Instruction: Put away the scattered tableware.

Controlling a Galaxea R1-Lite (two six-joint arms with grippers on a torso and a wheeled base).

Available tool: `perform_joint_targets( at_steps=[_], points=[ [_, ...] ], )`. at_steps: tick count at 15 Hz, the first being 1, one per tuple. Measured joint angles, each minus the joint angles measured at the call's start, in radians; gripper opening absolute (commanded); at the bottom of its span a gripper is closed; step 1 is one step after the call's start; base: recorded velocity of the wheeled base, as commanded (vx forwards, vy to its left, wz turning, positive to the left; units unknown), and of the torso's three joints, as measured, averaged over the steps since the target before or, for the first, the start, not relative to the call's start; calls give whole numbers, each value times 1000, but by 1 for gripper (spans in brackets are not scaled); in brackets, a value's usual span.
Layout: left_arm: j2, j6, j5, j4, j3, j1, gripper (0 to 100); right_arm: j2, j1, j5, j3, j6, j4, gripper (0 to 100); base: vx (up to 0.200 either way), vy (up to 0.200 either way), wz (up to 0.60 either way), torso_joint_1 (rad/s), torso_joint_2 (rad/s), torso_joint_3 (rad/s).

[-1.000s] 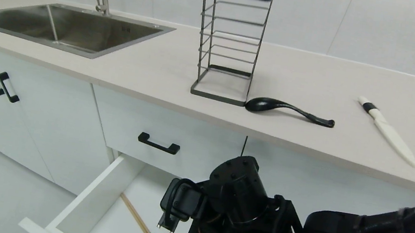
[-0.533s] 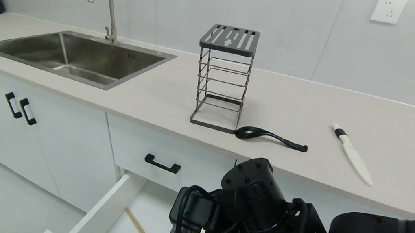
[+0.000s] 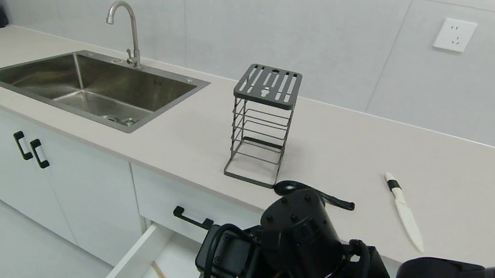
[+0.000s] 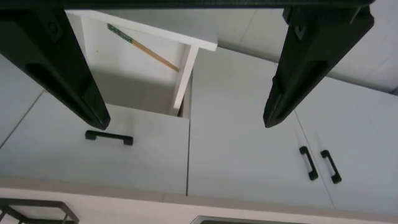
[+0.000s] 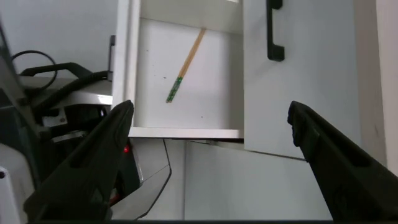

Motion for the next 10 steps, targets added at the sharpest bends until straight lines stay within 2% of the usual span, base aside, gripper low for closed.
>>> perform_joint_targets(
  at_steps=[6, 10],
  points=[
    [0, 0, 0, 0, 0, 0, 100, 1, -3, 7, -2, -3, 5, 100, 0, 0, 0, 274, -531, -251],
    [0, 0, 0, 0, 0, 0, 100, 15, -21, 29, -1, -3, 12, 100, 0, 0, 0, 65, -112, -57]
  ],
)
